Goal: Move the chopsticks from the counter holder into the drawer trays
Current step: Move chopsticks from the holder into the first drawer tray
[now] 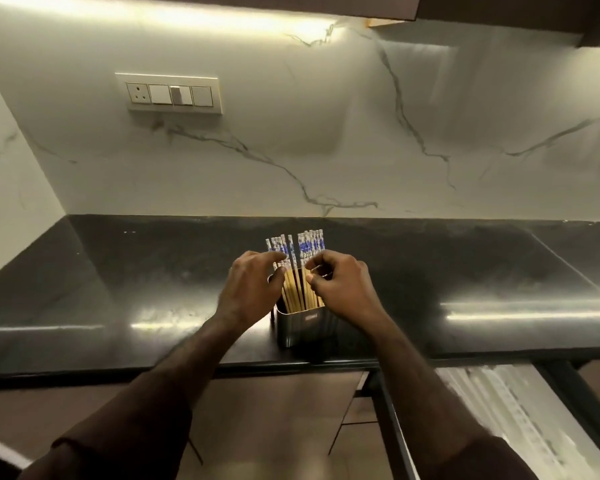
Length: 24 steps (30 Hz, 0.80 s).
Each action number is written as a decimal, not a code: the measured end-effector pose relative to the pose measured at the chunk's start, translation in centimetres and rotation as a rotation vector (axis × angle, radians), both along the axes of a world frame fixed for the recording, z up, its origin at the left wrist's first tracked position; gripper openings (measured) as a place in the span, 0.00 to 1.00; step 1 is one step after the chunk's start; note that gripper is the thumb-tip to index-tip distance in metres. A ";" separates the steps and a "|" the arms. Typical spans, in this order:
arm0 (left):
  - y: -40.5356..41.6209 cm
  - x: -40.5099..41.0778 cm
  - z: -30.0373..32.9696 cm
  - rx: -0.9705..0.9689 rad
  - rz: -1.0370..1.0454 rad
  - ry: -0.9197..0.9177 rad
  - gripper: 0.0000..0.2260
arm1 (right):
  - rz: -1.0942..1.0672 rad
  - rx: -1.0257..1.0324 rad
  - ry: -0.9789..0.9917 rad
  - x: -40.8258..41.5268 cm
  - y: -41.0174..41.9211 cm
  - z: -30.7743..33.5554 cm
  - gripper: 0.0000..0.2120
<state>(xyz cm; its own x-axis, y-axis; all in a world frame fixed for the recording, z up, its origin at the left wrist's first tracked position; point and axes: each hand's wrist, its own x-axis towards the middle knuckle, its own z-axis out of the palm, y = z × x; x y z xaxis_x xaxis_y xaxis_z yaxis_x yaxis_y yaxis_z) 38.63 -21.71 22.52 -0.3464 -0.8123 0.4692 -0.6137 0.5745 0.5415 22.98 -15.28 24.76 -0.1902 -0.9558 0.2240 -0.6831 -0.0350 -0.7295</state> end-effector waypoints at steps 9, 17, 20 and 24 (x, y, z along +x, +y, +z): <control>-7.4 -2.0 -3.0 0.168 0.110 0.070 0.21 | -0.017 0.097 -0.040 -0.6 -8.3 -4.1 0.09; -11.9 -2.6 -5.5 0.212 0.102 0.068 0.19 | -0.013 0.205 -0.035 -0.4 -13.3 -6.9 0.13; -12.3 -2.6 -6.2 0.229 0.077 0.171 0.17 | -0.035 0.206 -0.039 -0.1 -13.9 -7.6 0.13; -12.7 -3.0 -6.6 0.346 0.040 0.365 0.16 | -0.091 0.162 -0.029 0.3 -14.0 -8.0 0.11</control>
